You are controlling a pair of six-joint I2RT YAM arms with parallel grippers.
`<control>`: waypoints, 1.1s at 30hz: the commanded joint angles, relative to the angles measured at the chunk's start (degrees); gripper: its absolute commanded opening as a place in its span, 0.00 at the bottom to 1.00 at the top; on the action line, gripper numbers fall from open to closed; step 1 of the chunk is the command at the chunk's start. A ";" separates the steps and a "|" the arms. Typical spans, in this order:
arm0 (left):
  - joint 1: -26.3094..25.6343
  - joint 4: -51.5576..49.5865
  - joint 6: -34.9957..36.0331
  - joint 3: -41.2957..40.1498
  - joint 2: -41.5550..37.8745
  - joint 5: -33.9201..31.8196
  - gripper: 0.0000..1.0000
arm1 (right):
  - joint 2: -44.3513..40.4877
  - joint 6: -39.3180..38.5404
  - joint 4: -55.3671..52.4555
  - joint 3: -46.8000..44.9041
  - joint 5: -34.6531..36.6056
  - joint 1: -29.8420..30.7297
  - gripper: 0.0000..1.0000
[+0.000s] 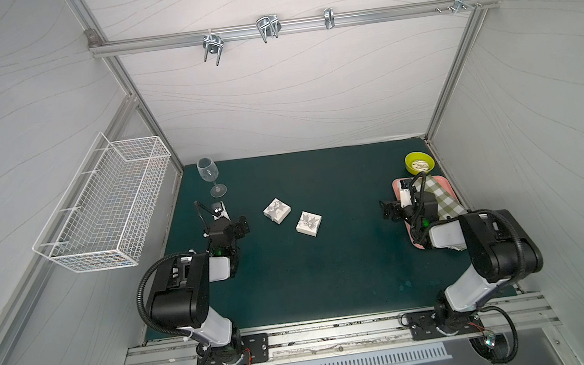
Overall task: Take the necklace out of the lift-off lid jewelry box
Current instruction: Pick up the jewelry box from the center of the board.
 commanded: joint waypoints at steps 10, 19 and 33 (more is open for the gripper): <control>0.23 1.21 1.04 -0.05 -1.34 0.35 0.99 | -1.39 -1.24 -0.64 0.72 -0.08 0.15 0.99; 0.24 1.28 0.99 0.00 -1.35 0.38 0.99 | -1.35 -1.17 -0.67 0.75 -0.06 0.08 0.99; -0.64 2.02 3.42 -2.10 -5.49 3.75 0.99 | -3.60 -0.54 1.21 -0.89 -2.15 -0.89 0.99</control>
